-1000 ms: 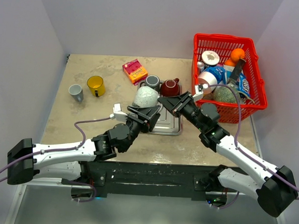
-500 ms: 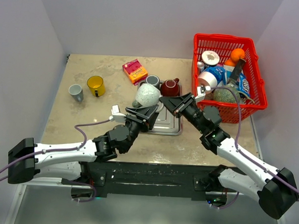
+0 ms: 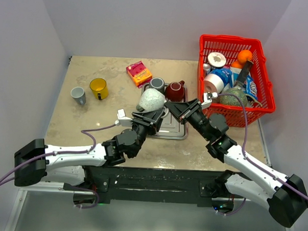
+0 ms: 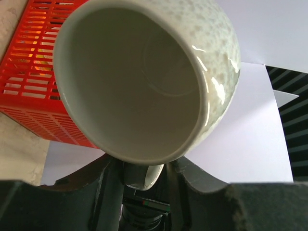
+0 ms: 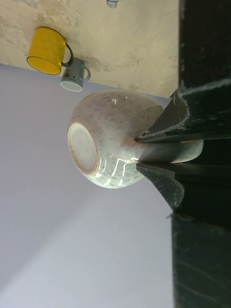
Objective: Turn the mug right side up
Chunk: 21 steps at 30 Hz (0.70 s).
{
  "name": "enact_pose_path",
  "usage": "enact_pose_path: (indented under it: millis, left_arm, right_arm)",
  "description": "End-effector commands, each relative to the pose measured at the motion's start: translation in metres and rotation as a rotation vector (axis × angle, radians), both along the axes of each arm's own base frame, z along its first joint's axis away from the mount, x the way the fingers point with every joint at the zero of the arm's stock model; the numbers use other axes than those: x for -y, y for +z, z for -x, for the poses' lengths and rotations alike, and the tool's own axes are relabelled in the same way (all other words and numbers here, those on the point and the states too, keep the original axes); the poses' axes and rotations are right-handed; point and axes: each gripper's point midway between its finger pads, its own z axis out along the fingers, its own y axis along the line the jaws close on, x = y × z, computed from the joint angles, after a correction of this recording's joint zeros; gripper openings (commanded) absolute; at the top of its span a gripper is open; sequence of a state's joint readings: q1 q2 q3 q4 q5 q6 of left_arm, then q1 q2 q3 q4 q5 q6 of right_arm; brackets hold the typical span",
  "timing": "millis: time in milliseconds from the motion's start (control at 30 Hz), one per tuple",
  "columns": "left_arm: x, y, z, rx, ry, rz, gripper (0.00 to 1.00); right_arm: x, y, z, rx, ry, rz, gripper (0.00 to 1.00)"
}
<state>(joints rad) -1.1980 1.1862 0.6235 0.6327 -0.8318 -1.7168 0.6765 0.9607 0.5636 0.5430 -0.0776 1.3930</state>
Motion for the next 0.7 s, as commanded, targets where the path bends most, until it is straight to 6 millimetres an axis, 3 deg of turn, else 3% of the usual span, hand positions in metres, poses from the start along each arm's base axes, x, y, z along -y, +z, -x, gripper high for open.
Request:
enact_pose_path:
  millis: [0,67,167,467,500,533,600,633,667]
  left_arm:
    - [-0.014,0.036,-0.006,0.056,0.068,0.105,0.33]
    - [-0.015,0.037,-0.007,0.058,0.071,0.106,0.26]
    - [-0.016,0.038,-0.007,0.061,0.077,0.099,0.00]
    - [-0.020,0.054,-0.005,0.103,0.085,0.002,0.00]
    - [-0.019,0.053,-0.005,0.101,0.087,-0.023,0.00]
    - [-0.020,0.056,-0.005,0.105,0.088,-0.030,0.00]
    - [-0.024,0.059,-0.004,0.121,0.094,-0.068,0.00]
    - [-0.025,0.058,-0.004,0.124,0.097,-0.084,0.00]
    - [-0.029,0.061,-0.002,0.136,0.102,-0.103,0.00]
  right_arm:
    - [0.001,0.047,0.019,0.107,0.044,-0.126,0.00]
    - [0.001,0.046,0.018,0.102,0.044,-0.125,0.00]
    - [0.000,0.043,0.018,0.095,0.047,-0.119,0.00]
    - [-0.002,0.029,0.017,0.058,0.047,-0.047,0.00]
    - [-0.002,0.029,0.017,0.059,0.046,-0.038,0.04]
    - [-0.003,0.028,0.016,0.058,0.046,-0.025,0.19]
    - [-0.003,0.023,0.014,0.047,0.033,0.015,0.40]
    - [-0.002,0.023,0.014,0.045,0.028,0.027,0.60]
    - [-0.001,0.017,0.013,0.031,0.019,0.065,0.67]
